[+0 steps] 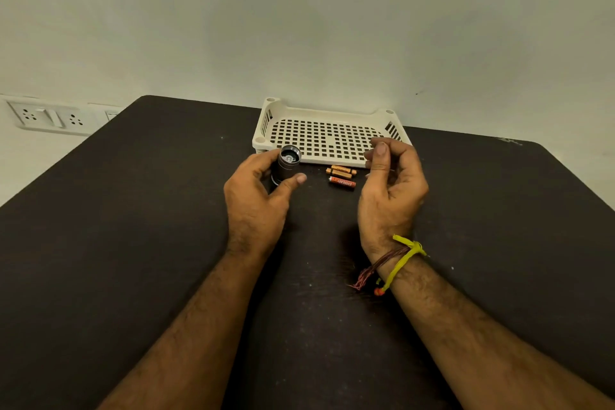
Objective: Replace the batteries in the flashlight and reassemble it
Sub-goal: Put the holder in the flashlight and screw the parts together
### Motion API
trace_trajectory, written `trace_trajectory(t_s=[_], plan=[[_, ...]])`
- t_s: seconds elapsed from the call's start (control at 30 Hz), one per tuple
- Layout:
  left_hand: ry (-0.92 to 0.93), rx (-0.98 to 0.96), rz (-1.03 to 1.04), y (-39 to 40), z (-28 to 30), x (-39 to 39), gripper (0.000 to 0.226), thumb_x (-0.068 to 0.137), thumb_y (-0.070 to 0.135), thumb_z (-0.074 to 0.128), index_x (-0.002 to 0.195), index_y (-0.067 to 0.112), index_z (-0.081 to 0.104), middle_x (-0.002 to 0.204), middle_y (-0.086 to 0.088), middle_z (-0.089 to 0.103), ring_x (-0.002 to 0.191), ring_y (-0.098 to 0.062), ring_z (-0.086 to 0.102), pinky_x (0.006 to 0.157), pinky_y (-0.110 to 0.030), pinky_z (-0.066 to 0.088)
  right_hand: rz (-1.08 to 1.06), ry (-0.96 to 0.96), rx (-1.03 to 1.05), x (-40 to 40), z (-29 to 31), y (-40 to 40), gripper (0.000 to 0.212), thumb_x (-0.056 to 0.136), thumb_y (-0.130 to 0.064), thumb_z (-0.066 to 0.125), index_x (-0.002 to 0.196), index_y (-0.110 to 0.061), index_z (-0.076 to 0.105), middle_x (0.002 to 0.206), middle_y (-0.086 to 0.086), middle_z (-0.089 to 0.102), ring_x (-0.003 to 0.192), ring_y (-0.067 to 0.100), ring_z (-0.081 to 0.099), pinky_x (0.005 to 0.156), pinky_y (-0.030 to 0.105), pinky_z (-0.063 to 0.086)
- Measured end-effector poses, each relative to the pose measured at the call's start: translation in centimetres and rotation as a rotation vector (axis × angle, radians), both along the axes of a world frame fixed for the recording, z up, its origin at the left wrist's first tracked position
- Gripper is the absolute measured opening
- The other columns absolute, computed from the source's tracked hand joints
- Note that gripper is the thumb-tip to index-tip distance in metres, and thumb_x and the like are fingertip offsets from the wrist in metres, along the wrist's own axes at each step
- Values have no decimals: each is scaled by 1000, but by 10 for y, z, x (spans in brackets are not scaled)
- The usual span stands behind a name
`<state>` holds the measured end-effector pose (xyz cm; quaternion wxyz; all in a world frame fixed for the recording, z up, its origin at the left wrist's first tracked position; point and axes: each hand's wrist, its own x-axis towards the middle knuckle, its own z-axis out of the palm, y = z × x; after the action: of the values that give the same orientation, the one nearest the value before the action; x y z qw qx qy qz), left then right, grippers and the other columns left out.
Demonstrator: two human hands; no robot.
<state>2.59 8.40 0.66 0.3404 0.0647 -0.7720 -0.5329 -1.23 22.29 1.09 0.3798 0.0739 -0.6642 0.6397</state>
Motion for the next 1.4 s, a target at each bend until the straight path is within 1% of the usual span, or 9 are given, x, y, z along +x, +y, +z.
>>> trace_trajectory(t_s=[0.23,0.47,0.6,0.7,0.83,1.1,1.2,1.3,1.4], plan=[[-7,-40,-74,0,-1,1,42,76,5,82,116,11,71,111,3,70,108,-4,63,96,-11,47,27,17,70,2,-2,-1,11,100,-9,56,101,-13,67,94,-2,68,93,23,69,84,44,59],[-4,-53,-102,0,-4,-1,44,74,4,83,115,13,71,110,6,69,105,10,59,89,-2,42,-68,9,267,2,-2,2,9,94,-9,64,101,-10,70,97,-1,68,94,16,65,82,41,58],[5,-92,-108,0,-6,-1,45,73,6,84,116,13,71,110,6,69,106,4,61,92,-3,43,-286,-217,569,5,-6,15,26,85,-18,70,110,-20,67,116,-1,65,117,25,55,99,49,44],[27,-138,-118,0,-7,0,44,73,8,85,114,16,72,108,8,69,105,-2,63,94,-5,43,-400,-417,637,10,-7,32,37,83,-27,72,119,-23,64,128,2,58,126,26,47,104,47,34],[60,-269,-159,2,-7,1,43,71,9,86,111,19,72,105,12,67,102,2,60,95,-12,47,-425,-555,634,17,-9,50,37,83,-27,72,119,-25,63,129,3,55,126,25,47,103,46,37],[64,-434,-239,9,-10,8,40,74,12,84,109,26,71,102,16,66,99,6,59,89,-2,38,-331,-670,648,14,-11,63,31,89,-16,69,120,-19,67,123,6,64,120,28,54,104,43,44],[42,-402,-219,7,-10,8,40,75,11,83,110,26,71,104,17,66,99,8,59,90,-1,38,-288,-642,623,12,-10,65,28,88,-18,73,115,-18,71,118,5,68,115,26,58,101,42,48],[24,-350,-202,7,-12,6,41,77,10,81,112,27,71,103,27,61,102,18,55,90,1,36,-201,-461,471,11,-6,64,27,85,-19,75,111,-14,74,109,2,67,102,18,65,92,38,56],[26,-311,-190,7,-13,5,43,78,9,81,117,24,70,107,22,64,105,17,55,94,-1,37,-17,-248,341,14,-5,54,27,88,-12,74,115,-10,73,112,0,61,105,10,63,86,17,56]])
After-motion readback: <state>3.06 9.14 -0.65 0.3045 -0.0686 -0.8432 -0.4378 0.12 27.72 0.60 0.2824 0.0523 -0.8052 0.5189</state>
